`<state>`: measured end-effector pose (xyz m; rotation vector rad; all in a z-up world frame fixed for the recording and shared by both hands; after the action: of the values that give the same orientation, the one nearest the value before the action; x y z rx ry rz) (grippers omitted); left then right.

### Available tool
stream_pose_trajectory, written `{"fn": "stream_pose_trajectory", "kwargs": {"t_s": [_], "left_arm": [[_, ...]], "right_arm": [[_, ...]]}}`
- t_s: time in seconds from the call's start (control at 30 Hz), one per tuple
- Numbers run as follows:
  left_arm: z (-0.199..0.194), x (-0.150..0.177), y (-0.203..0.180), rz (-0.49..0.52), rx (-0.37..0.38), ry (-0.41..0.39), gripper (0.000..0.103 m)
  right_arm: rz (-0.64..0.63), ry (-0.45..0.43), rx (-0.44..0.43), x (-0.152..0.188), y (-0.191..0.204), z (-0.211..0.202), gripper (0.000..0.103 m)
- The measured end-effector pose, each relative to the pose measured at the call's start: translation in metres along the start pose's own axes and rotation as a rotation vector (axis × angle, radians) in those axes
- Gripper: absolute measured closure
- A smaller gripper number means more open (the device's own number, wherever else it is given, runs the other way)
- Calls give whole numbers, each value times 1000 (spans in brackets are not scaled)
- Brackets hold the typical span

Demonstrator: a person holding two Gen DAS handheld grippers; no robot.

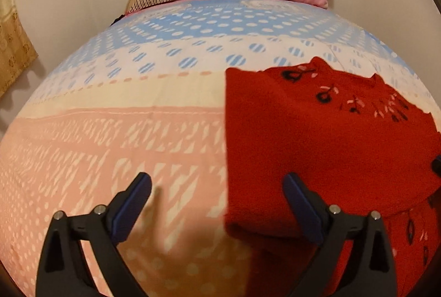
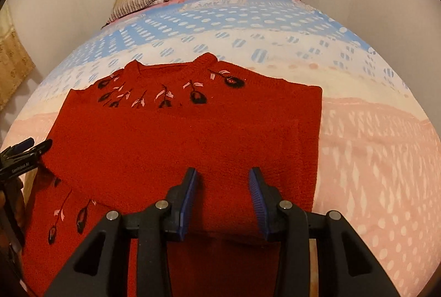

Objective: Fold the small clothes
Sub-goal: 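Press the folded sleeves flat with the right tool near the collar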

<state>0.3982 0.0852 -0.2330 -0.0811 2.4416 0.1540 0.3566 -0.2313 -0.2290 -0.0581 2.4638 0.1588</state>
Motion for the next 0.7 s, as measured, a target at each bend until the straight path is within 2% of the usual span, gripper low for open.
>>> {"fn": "stream_pose_trajectory", "kwargs": {"t_s": [0.1,0.2,0.43,0.7], "left_arm": [[2,4,1,-15,17,-4,4],[2,7,0,-1,4,-12,4],[-1,6,-2,-2,2,-22,4],[-2,7,-2,-2,1,-24,4]], "right_arm": [[-2,-9,-14,5,-1,-4,64],[11,-16,-26,6,-3,-1,64],[8,-25,-7,8,-2,2,63],[45,-28,-51,8,-5,3,62]]}}
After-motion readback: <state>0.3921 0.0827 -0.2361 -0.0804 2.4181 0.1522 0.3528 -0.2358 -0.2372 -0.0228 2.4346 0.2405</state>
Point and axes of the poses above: each gripper's, at about its wrist camera, not at the fingertips, and z roughly the way its jaws point, y to its left, x to its underside, the point moved 10 cm from there along z, roughly the way its jaws point, and after that the axes turned 1 degree about z, right-handed, at the moved point
